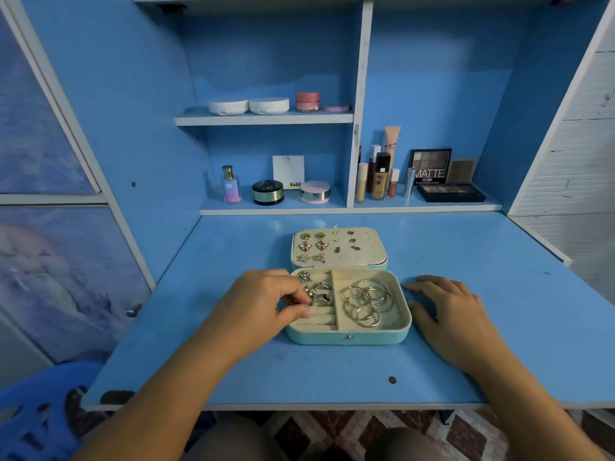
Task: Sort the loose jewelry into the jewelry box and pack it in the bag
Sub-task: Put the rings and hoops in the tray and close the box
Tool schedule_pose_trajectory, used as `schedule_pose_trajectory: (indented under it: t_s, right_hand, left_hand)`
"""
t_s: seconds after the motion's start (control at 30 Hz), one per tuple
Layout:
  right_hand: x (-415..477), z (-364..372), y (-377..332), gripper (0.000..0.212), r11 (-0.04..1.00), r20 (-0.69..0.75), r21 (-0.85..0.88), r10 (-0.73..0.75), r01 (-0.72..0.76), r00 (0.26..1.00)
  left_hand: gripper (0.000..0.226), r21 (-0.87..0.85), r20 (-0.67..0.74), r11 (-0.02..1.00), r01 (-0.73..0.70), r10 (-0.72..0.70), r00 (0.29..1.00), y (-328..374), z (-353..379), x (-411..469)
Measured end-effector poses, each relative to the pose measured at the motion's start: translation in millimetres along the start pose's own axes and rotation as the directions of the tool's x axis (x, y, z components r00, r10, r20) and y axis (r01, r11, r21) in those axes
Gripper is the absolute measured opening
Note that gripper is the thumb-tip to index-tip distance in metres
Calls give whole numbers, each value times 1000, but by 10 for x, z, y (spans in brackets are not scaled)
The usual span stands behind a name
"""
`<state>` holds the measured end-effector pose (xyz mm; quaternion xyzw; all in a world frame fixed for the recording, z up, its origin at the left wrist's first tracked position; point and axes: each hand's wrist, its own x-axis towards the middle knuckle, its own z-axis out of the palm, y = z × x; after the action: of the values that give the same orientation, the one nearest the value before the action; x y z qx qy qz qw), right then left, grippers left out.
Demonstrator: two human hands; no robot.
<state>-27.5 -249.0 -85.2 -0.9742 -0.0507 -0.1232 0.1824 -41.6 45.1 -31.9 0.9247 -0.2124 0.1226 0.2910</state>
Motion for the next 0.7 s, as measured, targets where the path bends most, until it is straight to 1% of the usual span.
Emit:
schedule_pose_trajectory:
  t_s: [0.13,0.23,0.4,0.47,0.57,0.67,0.7]
  right_hand:
    - [-8,2,3,34,1000,-16,13,0,1,1000]
    - [-11,4,1,33,1000,-22,20,-2,2,1000]
    - [-22,5,-3,32,1000,-29,31,-2,3,1000]
    - [-19,0,-6,32,1000,-28,31,-1,2,1000]
    - [-16,-9,-6,32,1000,-29,29,-1,1,1000]
    - [-15,-12,-11,32,1000,-32,27,-3,3,999]
    - [-14,-7,-12,31,1000,-32,25,-7,7,999]
  left_hand:
    - [9,76,-22,995,-63,65,998,-2,52,27]
    - [10,106,11,990,-95,94,996,-11,68,24]
    - [4,7,153,995,-100,98,983,-72,-3,55]
    - [5,-6,142,995,-101,101,985,-95,13,45]
    - [10,-36,98,998,-55,58,993,-92,64,20]
    - [14,-25,138,998,-49,52,989,-93,83,17]
    - [15,-46,128,998,-51,57,990,-94,92,19]
